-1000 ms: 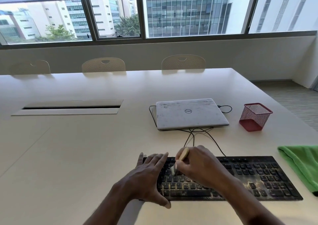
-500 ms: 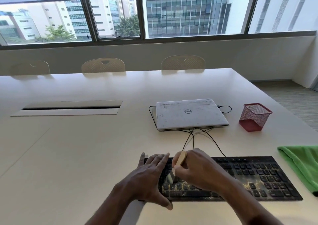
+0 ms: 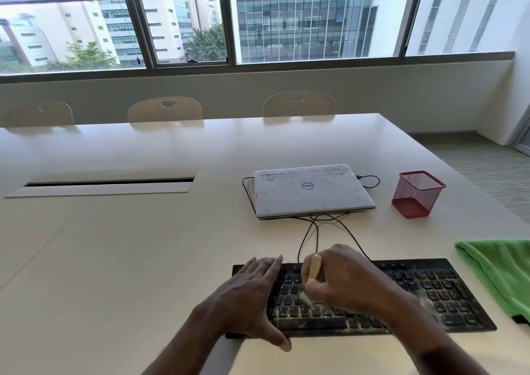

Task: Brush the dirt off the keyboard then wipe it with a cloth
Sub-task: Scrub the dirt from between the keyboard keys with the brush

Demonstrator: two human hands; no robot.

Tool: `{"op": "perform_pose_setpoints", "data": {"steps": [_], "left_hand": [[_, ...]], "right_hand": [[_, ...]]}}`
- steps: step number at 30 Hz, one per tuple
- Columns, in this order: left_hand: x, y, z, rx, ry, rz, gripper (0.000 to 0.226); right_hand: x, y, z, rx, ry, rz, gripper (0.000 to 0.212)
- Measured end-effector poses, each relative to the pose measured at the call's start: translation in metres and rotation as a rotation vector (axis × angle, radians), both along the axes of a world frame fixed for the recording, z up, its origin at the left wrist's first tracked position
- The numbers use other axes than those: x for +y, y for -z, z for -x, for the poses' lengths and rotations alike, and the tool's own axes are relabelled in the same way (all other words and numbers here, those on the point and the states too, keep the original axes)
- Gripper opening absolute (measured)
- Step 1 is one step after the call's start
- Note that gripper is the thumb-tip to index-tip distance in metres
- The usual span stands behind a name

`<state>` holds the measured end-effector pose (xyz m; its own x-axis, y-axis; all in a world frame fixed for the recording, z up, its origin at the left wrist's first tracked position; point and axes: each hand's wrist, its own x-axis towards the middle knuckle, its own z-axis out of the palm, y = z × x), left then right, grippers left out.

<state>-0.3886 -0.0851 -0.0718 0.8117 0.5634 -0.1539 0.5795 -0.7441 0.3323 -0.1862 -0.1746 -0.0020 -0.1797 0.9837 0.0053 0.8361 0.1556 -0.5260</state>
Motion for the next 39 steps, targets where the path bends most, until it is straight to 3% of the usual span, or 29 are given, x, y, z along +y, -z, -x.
{"op": "perform_pose_setpoints", "data": {"steps": [15, 20, 26, 39], "left_hand": [[-0.001, -0.002, -0.001, 0.031, 0.002, -0.008, 0.147], [0.001, 0.0, -0.001, 0.034, 0.009, -0.013, 0.148], [0.0, 0.005, -0.004, 0.029, 0.033, -0.067, 0.15], [-0.001, 0.01, -0.014, 0.079, 0.042, -0.107, 0.148]], "right_hand": [[0.004, 0.01, 0.012, 0.051, 0.009, 0.053, 0.021], [0.001, 0.004, 0.009, 0.109, -0.008, 0.043, 0.015], [-0.004, -0.003, -0.002, -0.034, 0.013, 0.048, 0.013], [-0.005, 0.008, -0.002, 0.007, 0.074, -0.021, 0.017]]}}
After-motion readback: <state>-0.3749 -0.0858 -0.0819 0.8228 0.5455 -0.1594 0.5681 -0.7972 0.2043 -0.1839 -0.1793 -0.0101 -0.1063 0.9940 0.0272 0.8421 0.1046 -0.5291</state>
